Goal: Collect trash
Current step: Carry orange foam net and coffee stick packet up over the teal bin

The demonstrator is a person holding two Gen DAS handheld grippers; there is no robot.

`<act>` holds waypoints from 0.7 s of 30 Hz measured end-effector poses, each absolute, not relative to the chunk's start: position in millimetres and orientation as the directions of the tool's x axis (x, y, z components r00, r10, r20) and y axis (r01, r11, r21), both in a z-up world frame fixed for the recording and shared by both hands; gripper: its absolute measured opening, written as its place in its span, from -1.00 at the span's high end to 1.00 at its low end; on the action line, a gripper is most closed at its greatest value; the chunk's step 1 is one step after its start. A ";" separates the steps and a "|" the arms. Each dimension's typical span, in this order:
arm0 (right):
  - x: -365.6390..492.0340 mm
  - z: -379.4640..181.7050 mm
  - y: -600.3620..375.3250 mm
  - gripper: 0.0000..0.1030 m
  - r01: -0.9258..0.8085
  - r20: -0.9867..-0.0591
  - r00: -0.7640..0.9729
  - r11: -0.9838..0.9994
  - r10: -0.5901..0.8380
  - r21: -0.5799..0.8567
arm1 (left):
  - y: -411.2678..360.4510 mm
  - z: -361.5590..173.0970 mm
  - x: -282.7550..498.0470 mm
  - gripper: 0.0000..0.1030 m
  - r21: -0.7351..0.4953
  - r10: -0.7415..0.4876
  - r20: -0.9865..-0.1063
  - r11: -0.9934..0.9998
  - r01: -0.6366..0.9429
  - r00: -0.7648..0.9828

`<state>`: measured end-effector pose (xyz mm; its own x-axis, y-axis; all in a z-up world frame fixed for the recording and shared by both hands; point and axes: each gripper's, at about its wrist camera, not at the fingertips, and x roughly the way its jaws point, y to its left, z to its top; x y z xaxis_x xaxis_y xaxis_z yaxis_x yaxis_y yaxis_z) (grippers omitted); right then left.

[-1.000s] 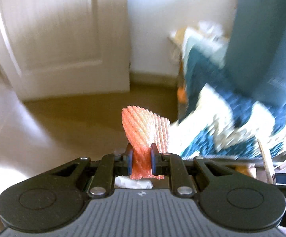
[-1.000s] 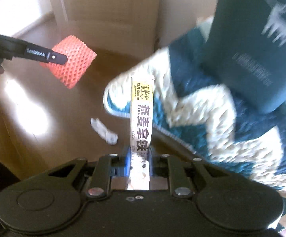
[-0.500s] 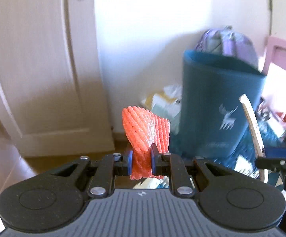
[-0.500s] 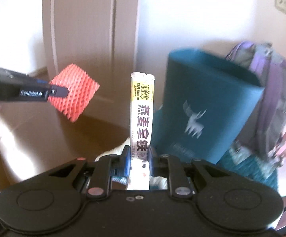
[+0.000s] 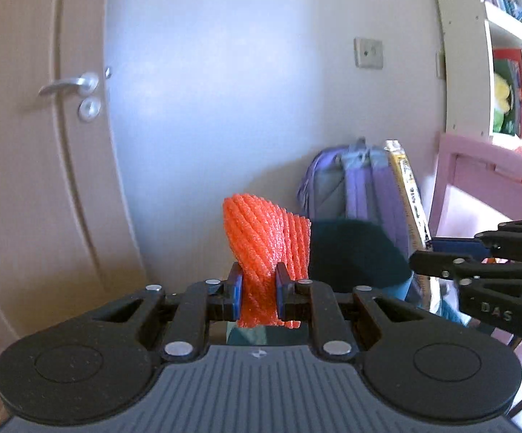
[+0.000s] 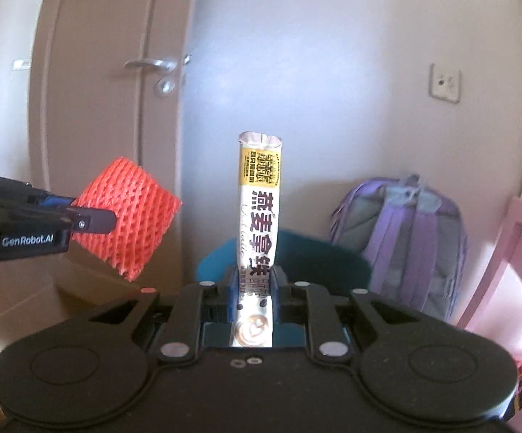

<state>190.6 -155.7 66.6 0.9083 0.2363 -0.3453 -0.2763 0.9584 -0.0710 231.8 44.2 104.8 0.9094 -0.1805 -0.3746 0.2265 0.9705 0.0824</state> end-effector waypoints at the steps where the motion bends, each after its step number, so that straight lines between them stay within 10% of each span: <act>1: 195.8 71.3 -158.3 0.68 -0.267 -0.337 0.913 0.961 0.229 -0.069 | 42.1 111.4 233.9 0.68 0.080 -0.185 -0.368 0.970 0.230 0.911; 21: 285.6 53.0 -178.4 0.68 -0.202 -0.395 0.907 0.974 0.147 -0.103 | -29.7 81.2 355.2 0.67 0.096 -0.173 -0.483 0.964 0.249 0.858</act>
<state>285.6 -178.4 53.0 0.9067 0.1465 -0.3955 -0.2021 0.9740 -0.1026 355.2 -29.7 81.2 0.8580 -0.1735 -0.4835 0.2489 0.9638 0.0959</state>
